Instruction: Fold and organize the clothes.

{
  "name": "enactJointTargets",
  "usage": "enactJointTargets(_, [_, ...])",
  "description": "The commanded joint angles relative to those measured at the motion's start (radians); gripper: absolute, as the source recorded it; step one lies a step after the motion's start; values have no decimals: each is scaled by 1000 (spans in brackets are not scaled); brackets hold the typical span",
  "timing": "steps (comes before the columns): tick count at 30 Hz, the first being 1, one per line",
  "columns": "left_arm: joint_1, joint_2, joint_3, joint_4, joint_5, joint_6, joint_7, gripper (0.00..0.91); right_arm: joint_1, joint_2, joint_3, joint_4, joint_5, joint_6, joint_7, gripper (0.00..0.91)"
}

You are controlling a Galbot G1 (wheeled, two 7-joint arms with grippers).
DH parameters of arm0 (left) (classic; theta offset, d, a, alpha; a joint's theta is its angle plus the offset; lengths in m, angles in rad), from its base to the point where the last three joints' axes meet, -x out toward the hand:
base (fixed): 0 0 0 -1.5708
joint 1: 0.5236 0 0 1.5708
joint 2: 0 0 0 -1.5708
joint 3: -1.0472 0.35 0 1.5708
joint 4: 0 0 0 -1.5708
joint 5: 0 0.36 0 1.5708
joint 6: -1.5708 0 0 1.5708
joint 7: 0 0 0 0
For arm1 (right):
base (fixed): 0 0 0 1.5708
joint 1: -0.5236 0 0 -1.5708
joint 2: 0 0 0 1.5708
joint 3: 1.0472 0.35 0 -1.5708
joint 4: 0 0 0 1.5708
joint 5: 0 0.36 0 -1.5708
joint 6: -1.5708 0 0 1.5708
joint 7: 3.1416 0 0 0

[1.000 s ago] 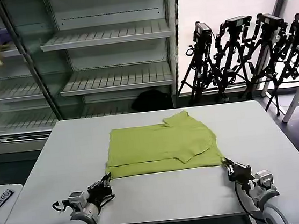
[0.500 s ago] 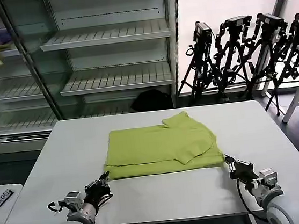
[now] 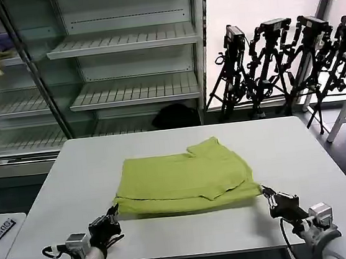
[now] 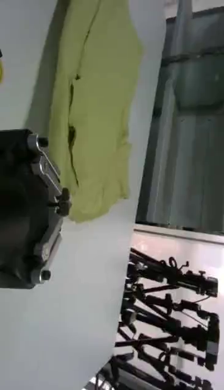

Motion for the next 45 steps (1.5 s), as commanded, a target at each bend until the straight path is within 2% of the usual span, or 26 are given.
enactJointTargets(1, [254,-12,-20,-173,120,-28,-57,0,-169,-27,45,102,-8,-6,15,0])
enactJointTargets(9, [388,-31,-21,-166,166,-77,-84,10,-255,-34,55,83,-33,27,14,0])
enactJointTargets(19, [440,-29,-26,-161,187,-86,-95,20,-317,-32,61,93,-37,38,15,0])
enactJointTargets(20, [440,-30,-25,-160,189,-85,-96,60,-323,-31,59,96,-40,42,16,0])
enactJointTargets(21, [438,-30,-25,-159,189,-83,-96,222,-326,-30,57,97,-43,44,16,0])
enactJointTargets(22, [433,-30,-24,-155,190,-81,-97,282,-327,-29,54,97,-46,47,16,0])
enactJointTargets(23, [427,-30,-23,-151,191,-78,-97,403,-327,-29,53,96,-45,47,16,0])
enactJointTargets(27, [400,-30,-18,-134,195,-74,-103,423,-333,-25,45,98,-45,44,19,0])
enactJointTargets(28, [395,-29,-17,-133,195,-74,-103,464,-338,-23,43,100,-46,44,19,0])
enactJointTargets(29, [393,-28,-17,-132,194,-73,-103,826,-340,-23,42,101,-46,45,21,0])
enactJointTargets(30, [387,-28,-17,-132,194,-73,-105,907,-341,-20,41,104,-47,46,26,0])
enactJointTargets(31, [383,-27,-17,-132,194,-69,-105,907,-341,-19,40,106,-46,45,32,907])
enactJointTargets(38, [342,-24,-18,-149,196,-51,-116,907,-340,-16,40,120,-35,38,53,907])
enactJointTargets(45, [327,-6,-37,-239,212,-27,-124,907,-341,-30,88,149,14,20,77,907])
